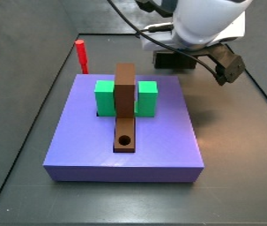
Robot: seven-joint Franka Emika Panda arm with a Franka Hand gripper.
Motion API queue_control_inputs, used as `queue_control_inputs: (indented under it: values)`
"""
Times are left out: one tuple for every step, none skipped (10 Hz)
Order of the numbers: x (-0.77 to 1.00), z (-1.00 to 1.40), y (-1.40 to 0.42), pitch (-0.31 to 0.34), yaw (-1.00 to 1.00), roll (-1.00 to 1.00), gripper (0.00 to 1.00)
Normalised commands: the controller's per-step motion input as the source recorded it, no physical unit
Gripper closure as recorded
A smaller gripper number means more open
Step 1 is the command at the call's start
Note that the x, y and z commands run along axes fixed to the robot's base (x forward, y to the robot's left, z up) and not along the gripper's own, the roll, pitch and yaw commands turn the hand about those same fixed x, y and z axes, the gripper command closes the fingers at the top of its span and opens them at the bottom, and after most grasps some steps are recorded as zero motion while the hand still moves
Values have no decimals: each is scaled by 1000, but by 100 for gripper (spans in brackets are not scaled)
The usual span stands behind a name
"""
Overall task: Pick up the blue object. Move up. Place the blue object on the fixture. Regrasp the blue object. Move to above the board. Insert the blue object.
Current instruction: Regrasp the blue object.
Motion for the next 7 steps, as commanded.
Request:
queue_control_inputs:
  values:
    - [0,0,0,0,0,0,100]
    - [0,0,0,0,0,0,100]
    - [0,0,0,0,0,0,100]
    - [0,0,0,0,0,0,100]
    - [0,0,0,0,0,0,100]
    - [0,0,0,0,0,0,100]
    - [0,0,0,0,0,0,100]
